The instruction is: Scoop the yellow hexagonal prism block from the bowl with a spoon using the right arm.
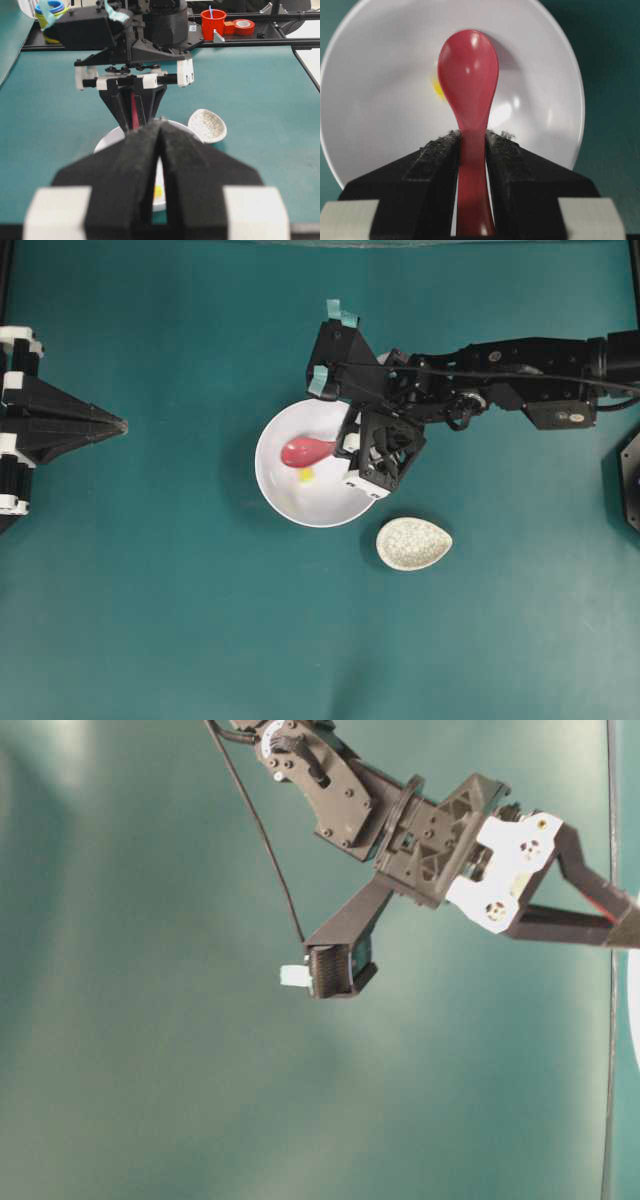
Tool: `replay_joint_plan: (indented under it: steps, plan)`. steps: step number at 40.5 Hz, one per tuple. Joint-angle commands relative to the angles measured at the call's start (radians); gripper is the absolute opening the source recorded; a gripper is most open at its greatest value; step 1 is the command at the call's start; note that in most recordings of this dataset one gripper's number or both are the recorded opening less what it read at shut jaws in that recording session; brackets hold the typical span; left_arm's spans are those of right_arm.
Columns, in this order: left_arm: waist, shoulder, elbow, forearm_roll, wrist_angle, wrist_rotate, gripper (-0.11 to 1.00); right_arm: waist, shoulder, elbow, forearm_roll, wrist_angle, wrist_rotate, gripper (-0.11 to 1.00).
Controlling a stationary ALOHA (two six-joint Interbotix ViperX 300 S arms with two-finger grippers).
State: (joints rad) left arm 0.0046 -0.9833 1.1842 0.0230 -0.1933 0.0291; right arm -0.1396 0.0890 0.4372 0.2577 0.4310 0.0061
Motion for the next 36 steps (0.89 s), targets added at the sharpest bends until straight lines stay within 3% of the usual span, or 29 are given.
replay_joint_plan:
  steps: [1, 15, 36]
  plan:
    - [0.002, 0.008, -0.026, 0.003, -0.005, 0.002, -0.01, 0.002, -0.012, -0.035, -0.002, -0.009, -0.002, 0.23]
    - [0.002, 0.008, -0.026, 0.003, -0.005, 0.002, -0.01, 0.0, -0.029, -0.069, -0.005, 0.006, -0.002, 0.23]
    - [0.002, 0.008, -0.025, 0.003, -0.005, 0.002, -0.01, 0.002, -0.179, -0.071, 0.003, 0.149, 0.041, 0.23]
